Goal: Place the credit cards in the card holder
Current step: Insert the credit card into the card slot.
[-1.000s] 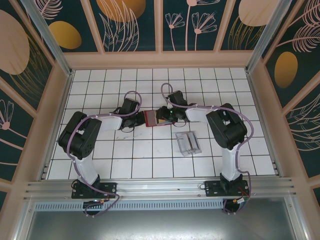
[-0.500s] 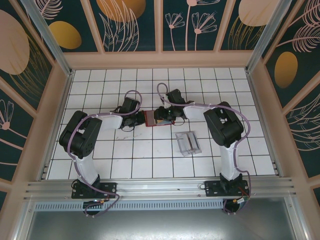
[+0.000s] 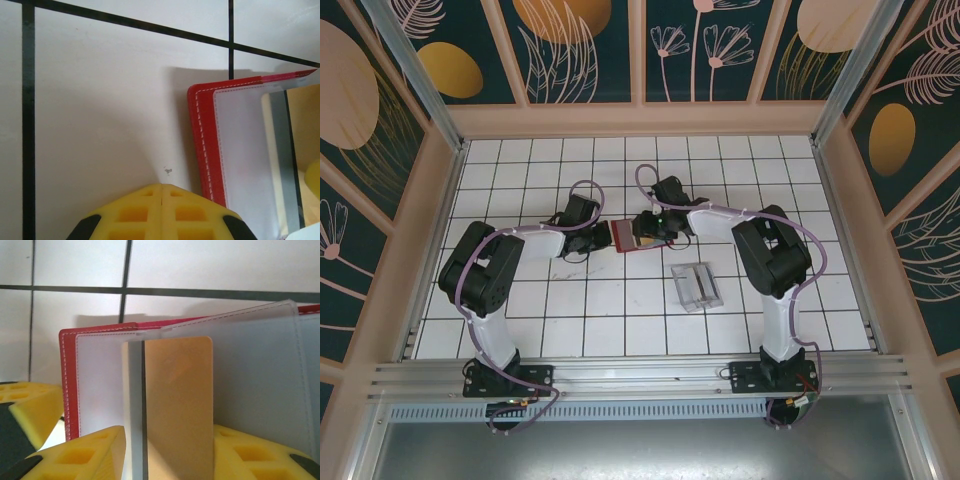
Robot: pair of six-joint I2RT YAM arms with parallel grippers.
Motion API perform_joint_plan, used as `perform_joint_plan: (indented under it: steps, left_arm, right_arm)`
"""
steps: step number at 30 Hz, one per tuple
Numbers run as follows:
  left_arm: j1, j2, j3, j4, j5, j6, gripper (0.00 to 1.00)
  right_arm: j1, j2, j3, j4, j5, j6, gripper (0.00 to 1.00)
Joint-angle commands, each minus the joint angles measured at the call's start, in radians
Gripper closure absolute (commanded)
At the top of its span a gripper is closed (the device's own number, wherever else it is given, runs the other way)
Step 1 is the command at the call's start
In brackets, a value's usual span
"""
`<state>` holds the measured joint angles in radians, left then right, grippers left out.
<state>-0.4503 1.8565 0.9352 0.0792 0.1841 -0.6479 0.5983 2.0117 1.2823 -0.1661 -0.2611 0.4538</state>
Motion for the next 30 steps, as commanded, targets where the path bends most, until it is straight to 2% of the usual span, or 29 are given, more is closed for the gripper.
perform_joint_plan:
  steps: [1,9,19,23,30]
  left_arm:
    - [0.006,0.063,-0.024,-0.009,-0.016,0.004,1.0]
    - [0.006,0.068,-0.021,-0.003,0.0,0.004,1.0]
    - [0.005,0.073,-0.037,0.051,0.044,-0.021,1.0]
    - [0.006,0.075,-0.04,0.051,0.045,-0.017,1.0]
    - [0.007,0.087,-0.045,0.041,0.035,-0.016,1.0]
  right_arm:
    - [0.016,-0.026,0.026,-0.082,0.098,-0.001,0.54]
    - [0.049,-0.019,0.034,-0.099,0.169,-0.024,0.53]
    - [0.087,0.015,0.038,-0.051,0.056,-0.077,0.54]
    - [0.088,-0.011,0.024,-0.042,0.103,-0.078,0.53]
    - [0.072,-0.078,-0.005,-0.054,0.217,-0.073,0.46]
